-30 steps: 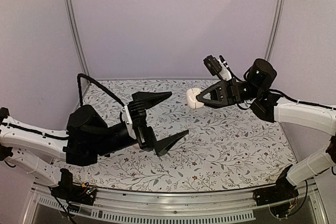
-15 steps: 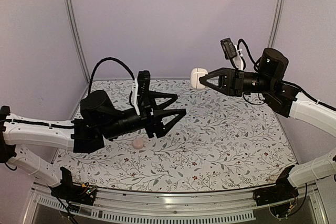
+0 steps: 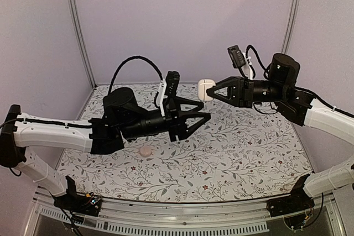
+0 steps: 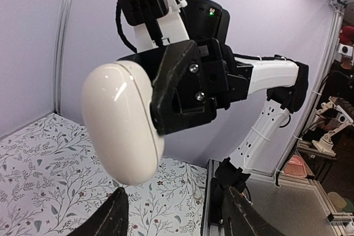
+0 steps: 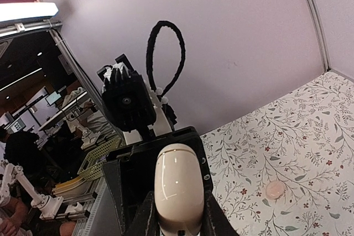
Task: Insert the wireless bluetooth earbuds into the charging case
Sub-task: Pass from the left arm to the right
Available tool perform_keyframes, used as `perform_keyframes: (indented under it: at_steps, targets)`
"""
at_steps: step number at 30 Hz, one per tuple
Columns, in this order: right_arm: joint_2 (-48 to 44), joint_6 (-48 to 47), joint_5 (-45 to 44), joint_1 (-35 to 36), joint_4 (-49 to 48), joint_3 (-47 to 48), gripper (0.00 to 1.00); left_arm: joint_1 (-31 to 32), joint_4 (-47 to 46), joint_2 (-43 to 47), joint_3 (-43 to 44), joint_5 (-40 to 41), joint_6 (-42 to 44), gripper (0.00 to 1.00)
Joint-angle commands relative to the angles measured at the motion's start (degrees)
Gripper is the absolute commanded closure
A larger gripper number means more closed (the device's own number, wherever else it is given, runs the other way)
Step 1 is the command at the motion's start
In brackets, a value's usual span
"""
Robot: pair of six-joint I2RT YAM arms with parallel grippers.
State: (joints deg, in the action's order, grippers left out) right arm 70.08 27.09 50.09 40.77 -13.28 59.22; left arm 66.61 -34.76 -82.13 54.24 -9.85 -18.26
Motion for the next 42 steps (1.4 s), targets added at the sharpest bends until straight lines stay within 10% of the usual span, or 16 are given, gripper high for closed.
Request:
perform_keyframes:
  at_steps: [1,26,42]
  targets:
    - [-0.2,-1.0,-0.1,1.1,0.3,-1.0,0.87,-2.4,-1.1,0.1,0.6,-0.6,-2.9,0.44]
    - [0.6,-2.4,0.3,3.0,1.6,-2.1,0.86,-3.5,-4.5,0.2,-0.6,-4.2,-3.6,0.74]
    - [-0.1,-5.4,0.7,3.0,7.4,-0.2,0.55,-3.9,-2.2,0.9,-1.2,-9.2,-2.7,0.99]
